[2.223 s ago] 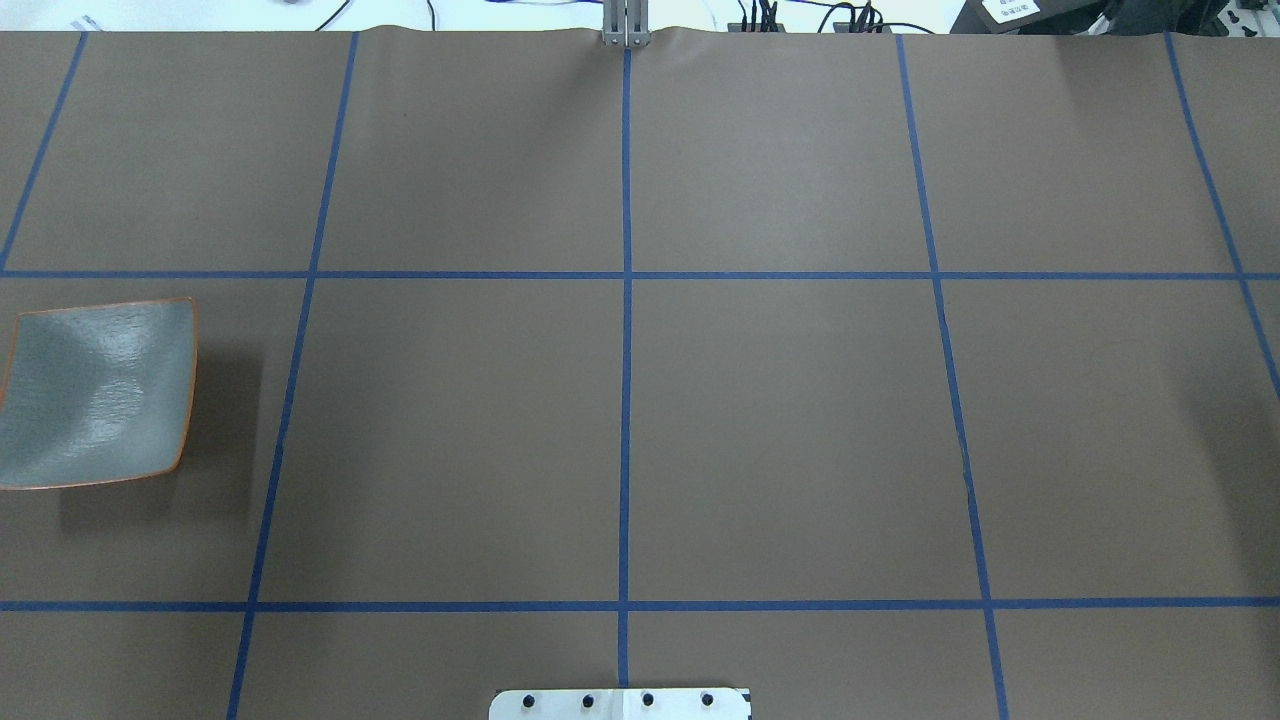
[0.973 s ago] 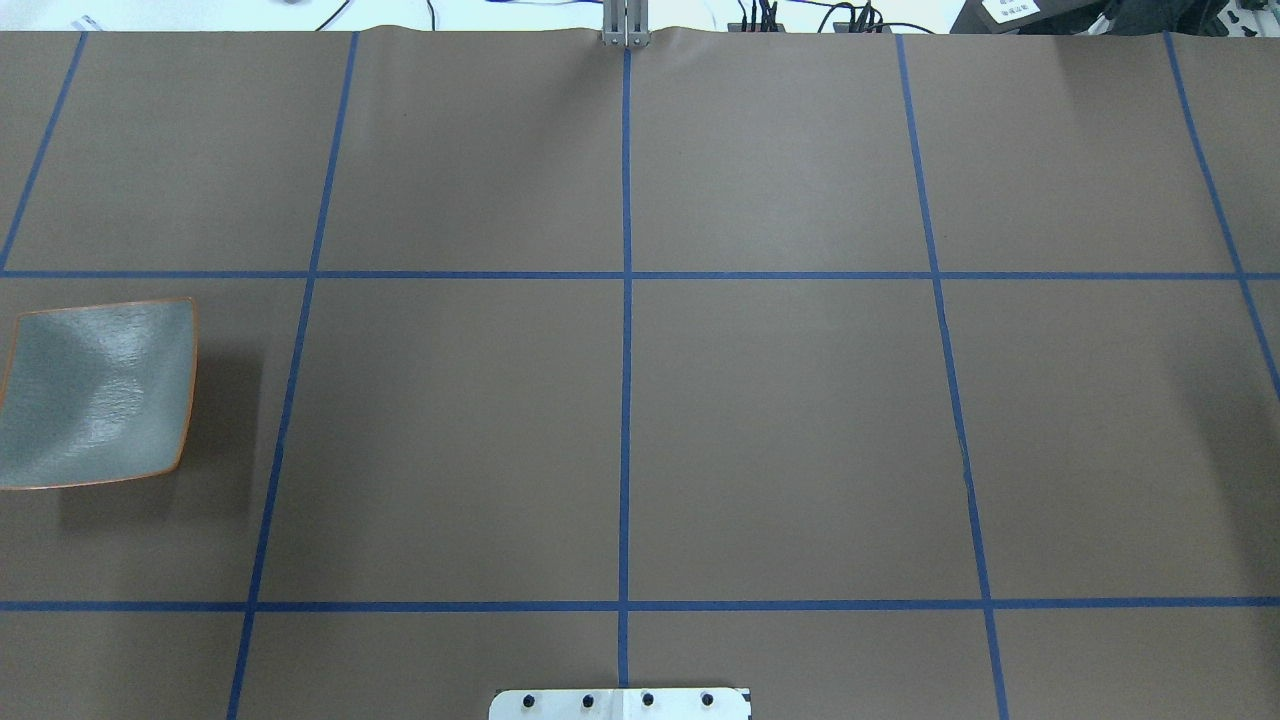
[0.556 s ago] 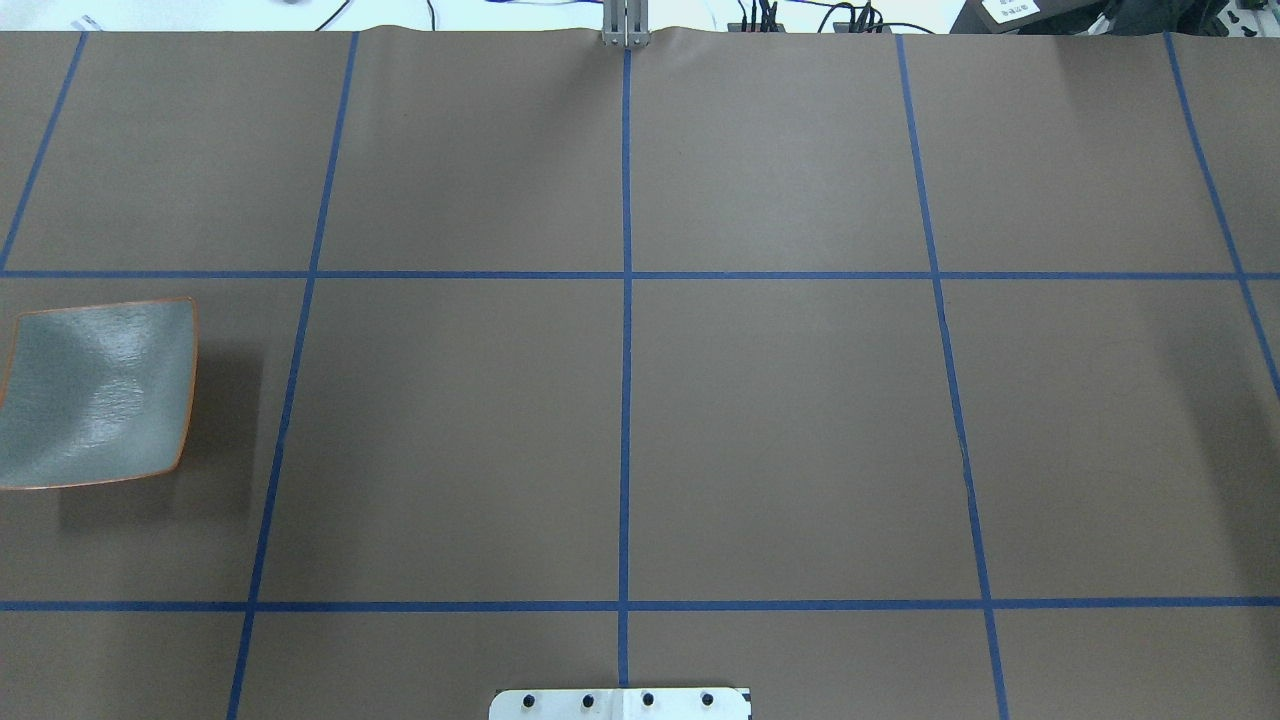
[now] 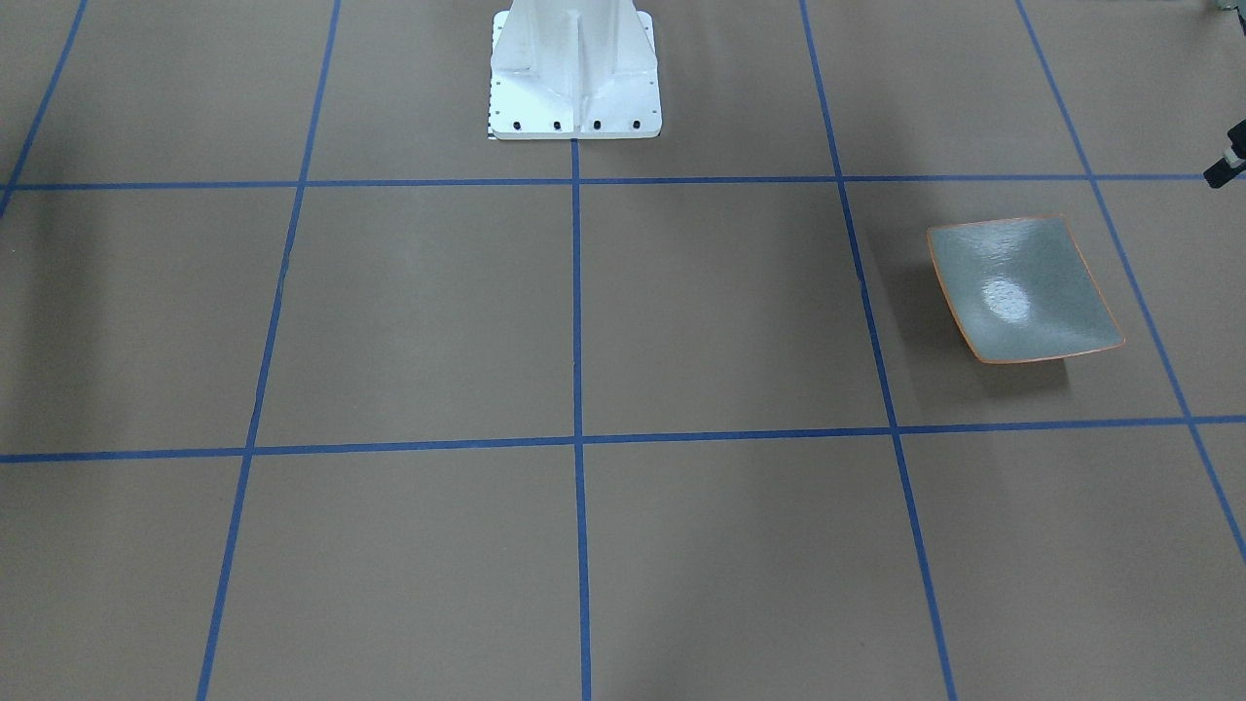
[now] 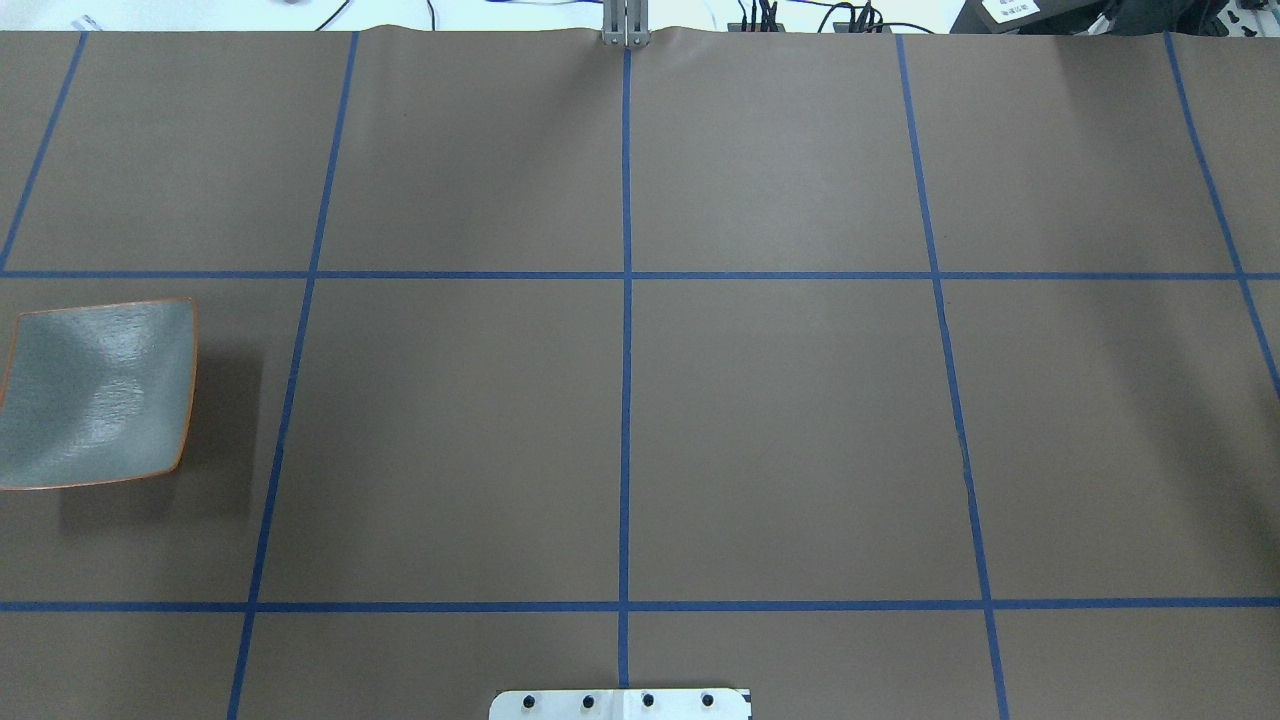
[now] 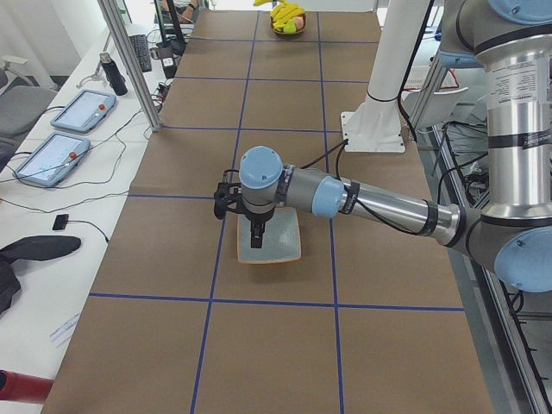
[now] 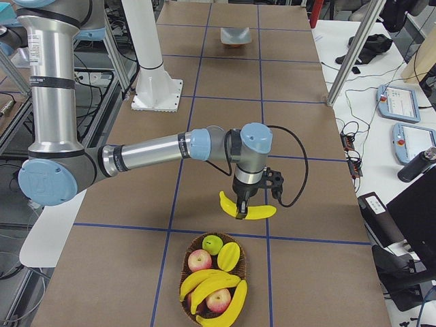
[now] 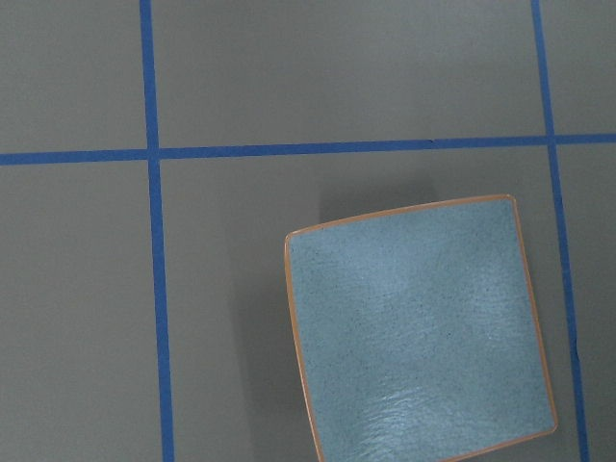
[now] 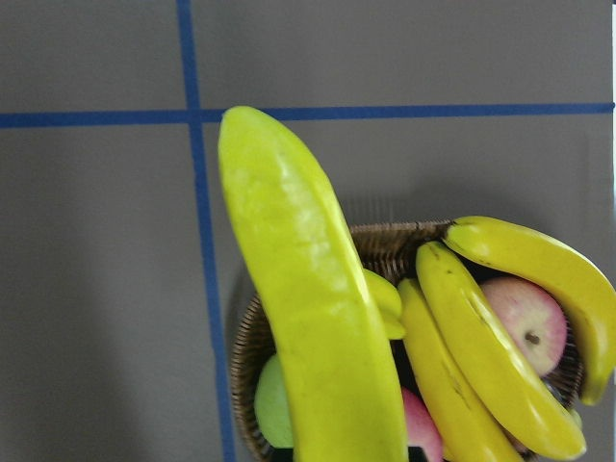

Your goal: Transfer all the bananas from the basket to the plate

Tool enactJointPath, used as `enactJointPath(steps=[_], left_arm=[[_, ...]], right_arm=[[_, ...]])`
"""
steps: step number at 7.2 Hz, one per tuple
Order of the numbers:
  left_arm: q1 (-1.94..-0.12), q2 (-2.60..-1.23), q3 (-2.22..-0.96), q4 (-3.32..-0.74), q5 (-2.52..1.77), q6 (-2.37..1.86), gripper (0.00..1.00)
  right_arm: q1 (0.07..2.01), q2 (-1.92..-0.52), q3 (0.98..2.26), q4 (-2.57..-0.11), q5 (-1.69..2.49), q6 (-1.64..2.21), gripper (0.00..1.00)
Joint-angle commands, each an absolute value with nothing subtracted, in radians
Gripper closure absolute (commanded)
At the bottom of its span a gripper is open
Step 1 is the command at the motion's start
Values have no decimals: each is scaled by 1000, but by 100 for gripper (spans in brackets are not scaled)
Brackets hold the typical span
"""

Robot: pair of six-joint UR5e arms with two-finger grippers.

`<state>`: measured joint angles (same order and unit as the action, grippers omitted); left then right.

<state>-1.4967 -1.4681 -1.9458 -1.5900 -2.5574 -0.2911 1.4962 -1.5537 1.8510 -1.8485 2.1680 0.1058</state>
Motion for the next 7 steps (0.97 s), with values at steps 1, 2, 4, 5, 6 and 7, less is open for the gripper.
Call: enactJointPath(steps=[1, 2, 4, 5, 6, 7], left_arm=[[-1427, -1593, -1914, -1595, -2650, -484, 0], [-1378, -1680, -1907, -1594, -2651, -617, 0], [-1266, -1854, -1855, -1598, -2651, -817, 0], [-1232, -1917, -1836, -1597, -2646, -878, 0], [-1200, -1984, -1806, -1598, -2645, -934, 0], [-1156, -2027, -1790, -1614, -2642, -974, 1]], right_arm=[[1361, -1471, 1957, -1845, 2227, 289, 100], [1303, -1400, 1974, -1847, 2267, 367, 100], [1121, -1237, 2015, -1847, 2266, 609, 100], [1012, -1144, 2017, -1847, 2205, 737, 100], [892, -1076, 2014, -1847, 2133, 840, 100], [832, -1024, 2010, -1845, 2100, 903, 100]])
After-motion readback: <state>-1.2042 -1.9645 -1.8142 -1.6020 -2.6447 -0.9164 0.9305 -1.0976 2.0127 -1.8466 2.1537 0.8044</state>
